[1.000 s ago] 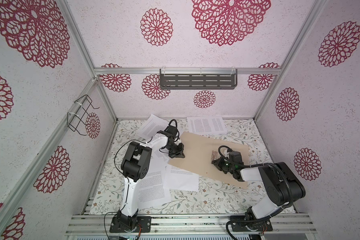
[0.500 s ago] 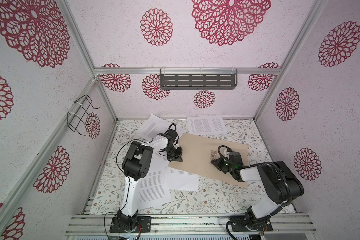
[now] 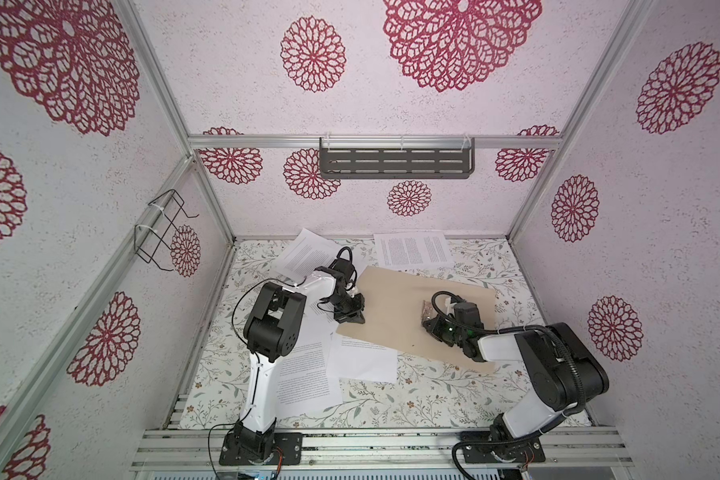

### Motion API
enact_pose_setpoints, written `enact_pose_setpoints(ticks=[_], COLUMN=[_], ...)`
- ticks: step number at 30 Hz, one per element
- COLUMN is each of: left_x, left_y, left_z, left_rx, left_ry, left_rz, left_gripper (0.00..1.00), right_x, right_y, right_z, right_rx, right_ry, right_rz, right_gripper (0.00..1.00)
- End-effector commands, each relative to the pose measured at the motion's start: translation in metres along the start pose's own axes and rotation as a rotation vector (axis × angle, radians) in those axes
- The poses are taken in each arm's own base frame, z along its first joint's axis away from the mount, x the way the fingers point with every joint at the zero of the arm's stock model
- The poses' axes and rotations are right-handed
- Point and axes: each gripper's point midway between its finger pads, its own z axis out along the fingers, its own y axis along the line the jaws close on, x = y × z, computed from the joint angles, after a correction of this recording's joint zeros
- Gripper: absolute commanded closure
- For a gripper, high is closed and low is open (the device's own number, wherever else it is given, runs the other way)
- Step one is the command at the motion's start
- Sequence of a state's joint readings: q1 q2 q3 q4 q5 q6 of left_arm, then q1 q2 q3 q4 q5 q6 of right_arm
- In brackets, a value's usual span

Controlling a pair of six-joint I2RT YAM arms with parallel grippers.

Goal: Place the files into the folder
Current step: 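Pry the metal clip lever open with the right gripper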

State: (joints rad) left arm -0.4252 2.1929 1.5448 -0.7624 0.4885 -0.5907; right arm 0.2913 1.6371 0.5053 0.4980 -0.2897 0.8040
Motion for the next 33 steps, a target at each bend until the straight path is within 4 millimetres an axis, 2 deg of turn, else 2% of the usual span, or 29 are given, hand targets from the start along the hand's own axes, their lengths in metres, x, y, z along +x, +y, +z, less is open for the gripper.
enact_pose_setpoints(ticks=[1, 5, 11, 14, 16, 17, 18, 21, 23, 25, 27, 31, 33], left_x=[0.021, 0.023, 0.022, 0.022, 0.021, 0.02, 0.019, 0.015, 0.014, 0.015, 0.015, 0.014, 0.013], left_y=[0.081, 0.085, 0.094, 0.096, 0.094, 0.092, 0.09, 0.085, 0.083, 0.083, 0.083, 0.08, 0.08], left_z=[0.032, 0.034, 0.03, 0.03, 0.03, 0.03, 0.03, 0.027, 0.027, 0.026, 0.025, 0.025, 0.025], left_rx=[-0.26, -0.269, -0.278, -0.275, -0.266, -0.258, -0.25, -0.235, -0.229, -0.228, -0.227, -0.217, -0.214], left_ry=[0.074, 0.08, 0.069, 0.071, 0.068, 0.066, 0.063, 0.051, 0.049, 0.049, 0.048, 0.045, 0.042], left_rz=[-0.087, -0.093, -0.112, -0.119, -0.118, -0.113, -0.111, -0.111, -0.111, -0.11, -0.108, -0.107, -0.106], left_gripper=[1.0, 1.0, 1.0, 1.0, 1.0, 1.0, 1.0, 1.0, 1.0, 1.0, 1.0, 1.0, 1.0], right_x=[0.052, 0.051, 0.015, 0.002, -0.004, -0.01, -0.018, -0.046, -0.056, -0.057, -0.048, -0.012, 0.004], right_y=[-0.104, -0.102, -0.056, -0.037, -0.016, -0.004, 0.008, 0.039, 0.05, 0.052, 0.047, 0.041, 0.04], right_z=[-0.016, -0.018, -0.035, -0.035, -0.031, -0.031, -0.032, -0.05, -0.066, -0.081, -0.086, -0.078, -0.07], right_rx=[0.408, 0.405, 0.297, 0.236, 0.153, 0.11, 0.078, 0.034, 0.038, 0.054, 0.069, 0.045, 0.037], right_ry=[0.11, 0.094, 0.006, -0.004, 0.002, 0.003, -0.01, -0.083, -0.117, -0.133, -0.115, -0.042, -0.007], right_rz=[0.039, 0.042, 0.015, 0.007, -0.006, -0.019, -0.034, -0.095, -0.132, -0.149, -0.148, -0.127, -0.129], right_gripper=[1.0, 1.0, 1.0, 1.0, 1.0, 0.97, 0.81, 0.54, 0.42, 0.37, 0.4, 0.71, 0.82])
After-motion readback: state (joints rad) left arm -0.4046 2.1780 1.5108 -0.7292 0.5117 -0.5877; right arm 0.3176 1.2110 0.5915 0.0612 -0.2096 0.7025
